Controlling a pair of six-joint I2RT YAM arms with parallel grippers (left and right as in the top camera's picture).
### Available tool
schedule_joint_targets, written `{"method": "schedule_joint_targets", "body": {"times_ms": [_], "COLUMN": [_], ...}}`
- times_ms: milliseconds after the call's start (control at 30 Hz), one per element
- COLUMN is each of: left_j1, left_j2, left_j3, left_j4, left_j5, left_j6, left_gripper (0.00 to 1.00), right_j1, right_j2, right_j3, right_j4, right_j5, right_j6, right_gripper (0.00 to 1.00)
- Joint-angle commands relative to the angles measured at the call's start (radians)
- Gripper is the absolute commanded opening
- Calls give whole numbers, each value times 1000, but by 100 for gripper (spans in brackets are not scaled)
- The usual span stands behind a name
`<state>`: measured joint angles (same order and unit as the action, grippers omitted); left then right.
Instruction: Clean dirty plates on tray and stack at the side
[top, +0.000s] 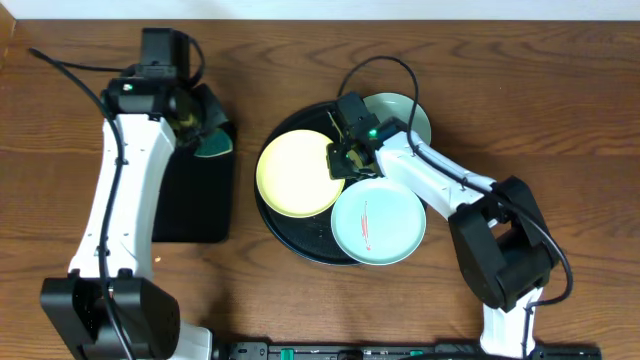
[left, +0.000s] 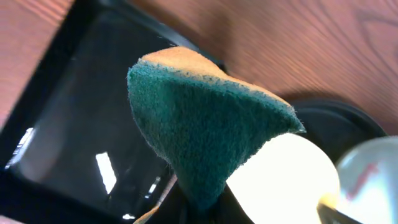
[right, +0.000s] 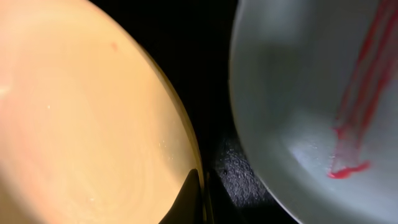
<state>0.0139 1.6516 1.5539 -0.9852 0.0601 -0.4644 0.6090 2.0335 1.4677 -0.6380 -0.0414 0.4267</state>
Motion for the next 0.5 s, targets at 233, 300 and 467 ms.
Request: {"method": "schedule_joint_targets", "body": {"times_ms": [233,300,467], "left_j1": [66,66,66], "left_j2": [-2,-2,-2], "left_j3": [-13,-16,-22], "left_j4": [-2,-2,-2], "left_j5": [-16,-16,-16], "left_j6": [26,26,26], "left_gripper": [7,7,7], "right_j1": [135,172,277], "right_j2": [-157,-187,-248], "right_j3": [87,87,87], "right_j4": [-51,-50,-47], "right_j5": [481,593,908], "right_j6": [-148,-165,-223], "right_gripper": [1,1,1]}}
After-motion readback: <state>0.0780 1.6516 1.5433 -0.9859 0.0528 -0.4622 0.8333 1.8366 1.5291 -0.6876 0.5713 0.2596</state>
